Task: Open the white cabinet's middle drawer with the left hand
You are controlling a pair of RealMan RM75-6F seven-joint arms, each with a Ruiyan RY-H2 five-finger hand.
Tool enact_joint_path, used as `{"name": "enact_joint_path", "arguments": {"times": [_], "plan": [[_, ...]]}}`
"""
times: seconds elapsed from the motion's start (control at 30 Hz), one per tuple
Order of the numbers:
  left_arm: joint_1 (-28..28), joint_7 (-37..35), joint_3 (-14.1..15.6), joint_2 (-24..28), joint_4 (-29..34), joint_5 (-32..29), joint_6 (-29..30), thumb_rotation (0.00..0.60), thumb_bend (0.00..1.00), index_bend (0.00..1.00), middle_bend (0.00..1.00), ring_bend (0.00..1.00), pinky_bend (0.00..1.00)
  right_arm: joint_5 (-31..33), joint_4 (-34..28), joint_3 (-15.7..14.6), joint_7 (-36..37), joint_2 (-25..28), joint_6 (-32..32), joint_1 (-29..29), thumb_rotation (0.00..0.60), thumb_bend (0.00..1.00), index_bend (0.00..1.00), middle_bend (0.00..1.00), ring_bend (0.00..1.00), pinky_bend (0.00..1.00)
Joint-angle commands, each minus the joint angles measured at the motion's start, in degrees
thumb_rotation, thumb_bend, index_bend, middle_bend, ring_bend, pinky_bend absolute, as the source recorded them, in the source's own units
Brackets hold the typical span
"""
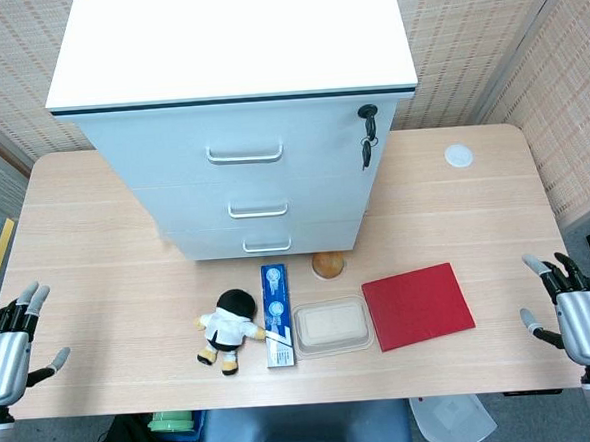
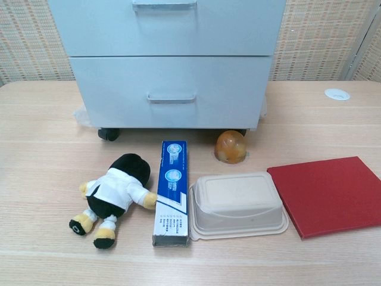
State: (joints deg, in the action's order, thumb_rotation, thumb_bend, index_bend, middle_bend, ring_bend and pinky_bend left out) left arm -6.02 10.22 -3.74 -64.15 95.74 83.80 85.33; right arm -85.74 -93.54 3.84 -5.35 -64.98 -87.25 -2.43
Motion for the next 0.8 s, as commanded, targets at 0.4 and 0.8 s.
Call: {"name": "enact_joint_path", "arguments": {"times": [0.4,0.8], "plan": [[-0.5,0.3,0.0,0.4,0.7,-0.1,-0.7,0.6,0.2,0.07,0.04,0.14,0.18,-0.3,0.0,-0.3,0.4,0.2,0.3,0.0,0.6,0.26,0.16,0.24,0.19,0.32],[-3.0,-5.9,-0.9,0.6,-1.2,5.0,-0.3,0.6,0.2,0.13,0.17,0.29,0.3,0.6,-0.8,-0.2,0.0,0.6,1.3,-0.2,0.6,0.26,0.16,0.25,0.19,0.32]]}}
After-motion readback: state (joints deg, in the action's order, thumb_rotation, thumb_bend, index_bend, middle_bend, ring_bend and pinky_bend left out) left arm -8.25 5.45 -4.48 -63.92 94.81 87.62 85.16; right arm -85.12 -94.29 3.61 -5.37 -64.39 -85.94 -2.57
